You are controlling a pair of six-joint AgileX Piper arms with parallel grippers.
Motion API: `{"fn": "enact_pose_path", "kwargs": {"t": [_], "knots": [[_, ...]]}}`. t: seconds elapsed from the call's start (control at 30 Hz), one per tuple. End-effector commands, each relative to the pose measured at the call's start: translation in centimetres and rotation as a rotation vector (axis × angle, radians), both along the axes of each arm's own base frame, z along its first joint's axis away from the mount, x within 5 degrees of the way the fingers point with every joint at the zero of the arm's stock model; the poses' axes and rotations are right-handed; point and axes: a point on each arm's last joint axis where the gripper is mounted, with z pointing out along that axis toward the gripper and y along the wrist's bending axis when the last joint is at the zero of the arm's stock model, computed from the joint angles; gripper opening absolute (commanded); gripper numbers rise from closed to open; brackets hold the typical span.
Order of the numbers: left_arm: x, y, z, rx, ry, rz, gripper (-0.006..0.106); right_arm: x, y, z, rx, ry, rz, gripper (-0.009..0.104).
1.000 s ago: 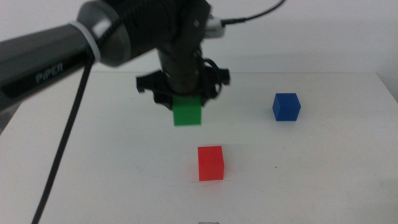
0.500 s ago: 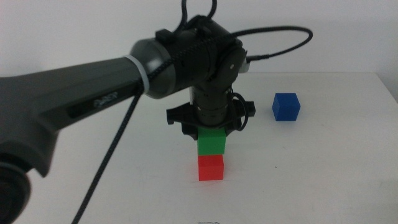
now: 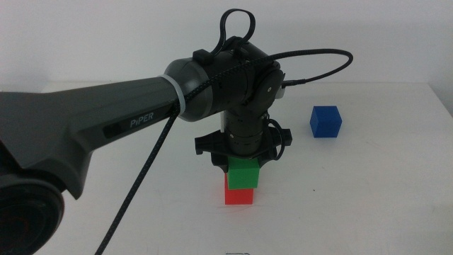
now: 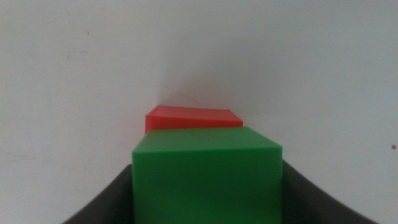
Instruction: Stack red cubes first, then green, then blue cubes in a specific spot.
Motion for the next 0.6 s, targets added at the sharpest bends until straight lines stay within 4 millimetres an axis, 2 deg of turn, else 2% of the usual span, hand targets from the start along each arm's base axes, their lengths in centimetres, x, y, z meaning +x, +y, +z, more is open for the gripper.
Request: {"fn": "enact_pose_path", "kwargs": {"t": [0.0,0.47,0.53,0.57], "knots": [[-0.32,0.16,3.11,-0.065,-0.065,0.007,0.008,-0.06,-0.02,1.41,-0.019,-0.118,-0.001,0.087],[-0.32,0.41,3.08,-0.015,-0.07,-0.06,0.008,-0.06,-0.02,1.41,-0.019,-0.118,-0.001,0.087],[-0.28,0.45,3.09,-0.01,-0.075,-0.061,0.01,-0.06,-0.02,1.41,-0.019,-0.118,-0.001,0.087],[-0.25,0.48,3.09,-0.006,-0.078,-0.062,0.017,-0.06,-0.02,1.41,-0.019,-0.118,-0.001,0.087]]}}
